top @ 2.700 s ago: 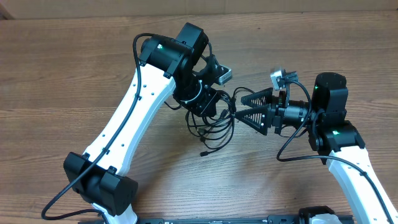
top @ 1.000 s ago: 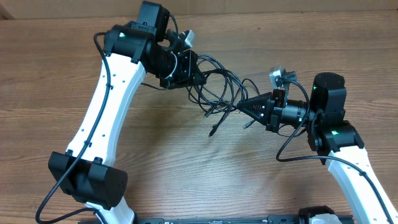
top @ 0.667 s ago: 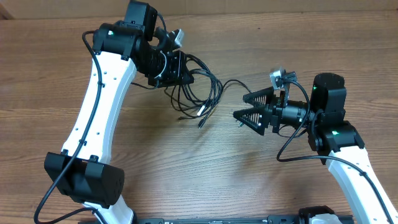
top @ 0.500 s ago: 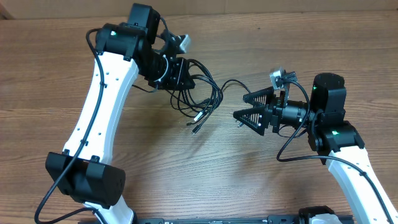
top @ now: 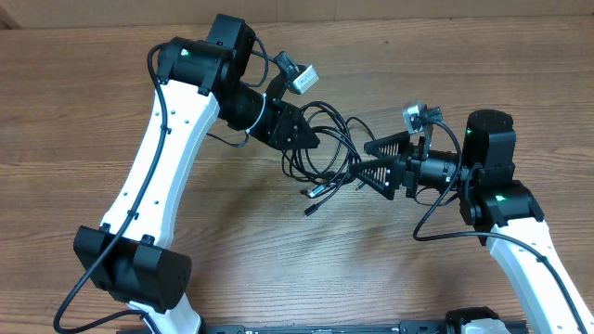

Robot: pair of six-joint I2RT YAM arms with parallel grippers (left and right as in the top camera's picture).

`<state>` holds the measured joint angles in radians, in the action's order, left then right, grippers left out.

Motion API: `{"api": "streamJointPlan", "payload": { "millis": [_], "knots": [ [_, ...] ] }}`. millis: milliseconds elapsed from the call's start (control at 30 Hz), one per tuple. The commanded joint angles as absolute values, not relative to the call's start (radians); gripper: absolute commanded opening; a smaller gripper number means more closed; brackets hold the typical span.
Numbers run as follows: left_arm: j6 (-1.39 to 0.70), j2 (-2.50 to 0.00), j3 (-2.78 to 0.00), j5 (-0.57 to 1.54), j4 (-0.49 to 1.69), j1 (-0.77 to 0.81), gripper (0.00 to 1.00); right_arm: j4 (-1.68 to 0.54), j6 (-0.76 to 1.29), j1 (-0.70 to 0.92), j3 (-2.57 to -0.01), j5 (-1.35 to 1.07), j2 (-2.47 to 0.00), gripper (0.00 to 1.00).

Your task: Untangle cables

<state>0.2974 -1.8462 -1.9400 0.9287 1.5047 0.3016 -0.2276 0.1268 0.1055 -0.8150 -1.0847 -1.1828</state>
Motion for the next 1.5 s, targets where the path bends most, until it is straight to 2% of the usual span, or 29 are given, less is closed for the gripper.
{"api": "streamJointPlan", "payload": {
  "millis": [0,200,333,400,467,600,633,1000,1300,1467],
  "knots": [
    [0.329,-1.835,-1.961,0.999,1.507,0.308,0.04,-0.226,0.121,0.105,-0.825,-1.07,-1.169,0.53],
    [0.324,-1.836,-1.961,0.999,1.501,0.335,0.04,-0.226,0.122,0.105,-0.825,-1.07,-1.169,0.41],
    [0.269,-1.836,-1.961,0.999,1.463,0.348,0.04,-0.227,0.122,0.105,-0.825,-1.07,-1.169,0.27],
    [0.26,-1.836,-1.961,0.999,1.455,0.348,0.04,-0.226,0.122,0.105,-0.825,-1.07,-1.169,0.23],
    [0.26,-1.836,-1.961,0.993,1.454,0.348,0.04,-0.226,0.122,0.105,-0.825,-1.07,-1.169,0.13],
    [0.244,-1.836,-1.961,0.947,1.446,0.347,0.04,-0.226,0.122,0.105,-0.825,-1.07,-1.169,0.09],
    [0.218,-1.836,-1.961,0.912,1.437,0.347,0.04,-0.226,0.122,0.105,-0.825,-1.07,-1.169,0.04],
    [-0.393,-1.836,-1.961,0.435,1.356,0.346,0.04,-0.227,0.122,0.105,-0.825,-1.07,-1.169,0.04],
    [-0.667,-1.836,-1.961,0.288,1.357,0.346,0.04,-0.231,0.122,0.105,-0.825,-1.07,-1.169,0.04],
    [-0.76,-1.836,-1.961,0.277,1.357,0.346,0.04,-0.231,0.122,0.105,-0.825,-1.07,-1.169,0.04]
  ]
}}
